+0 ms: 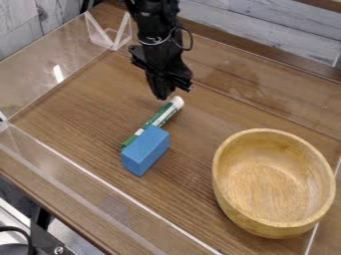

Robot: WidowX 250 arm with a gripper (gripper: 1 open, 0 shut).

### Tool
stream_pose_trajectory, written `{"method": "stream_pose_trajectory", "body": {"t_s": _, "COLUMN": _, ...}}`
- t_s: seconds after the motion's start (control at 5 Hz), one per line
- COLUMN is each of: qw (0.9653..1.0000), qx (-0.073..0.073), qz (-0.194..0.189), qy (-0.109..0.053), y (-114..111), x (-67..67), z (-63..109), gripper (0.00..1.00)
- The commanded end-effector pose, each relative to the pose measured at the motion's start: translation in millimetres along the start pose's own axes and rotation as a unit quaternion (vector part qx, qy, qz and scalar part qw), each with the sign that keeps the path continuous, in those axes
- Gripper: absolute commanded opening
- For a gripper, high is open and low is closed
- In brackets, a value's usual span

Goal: Remove the green marker from inside the brown bowl and put it on the table

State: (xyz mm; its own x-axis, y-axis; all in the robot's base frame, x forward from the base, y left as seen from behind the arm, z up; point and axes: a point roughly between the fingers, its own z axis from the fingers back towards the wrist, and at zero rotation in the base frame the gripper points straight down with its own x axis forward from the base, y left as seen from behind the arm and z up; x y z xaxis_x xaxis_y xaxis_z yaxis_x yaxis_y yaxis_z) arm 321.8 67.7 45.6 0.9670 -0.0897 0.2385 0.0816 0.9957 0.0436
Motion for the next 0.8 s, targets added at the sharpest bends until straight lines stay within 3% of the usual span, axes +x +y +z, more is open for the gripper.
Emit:
{"method": "stream_pose_trajectory", "body": {"t_s": 0.0, "qw": 0.9996, "qx": 0.011, "qz": -0.011, "qy": -0.025, "y": 3.8, "x": 15.0, "z": 13.4, "gripper": 1.00}}
{"method": "stream_pose_trajectory", "body": {"t_s": 0.6, "qw": 0.9992, "qx": 0.017, "qz": -0.027, "qy": -0.025, "y": 4.2, "x": 19.0, "z": 31.7, "gripper": 1.00}}
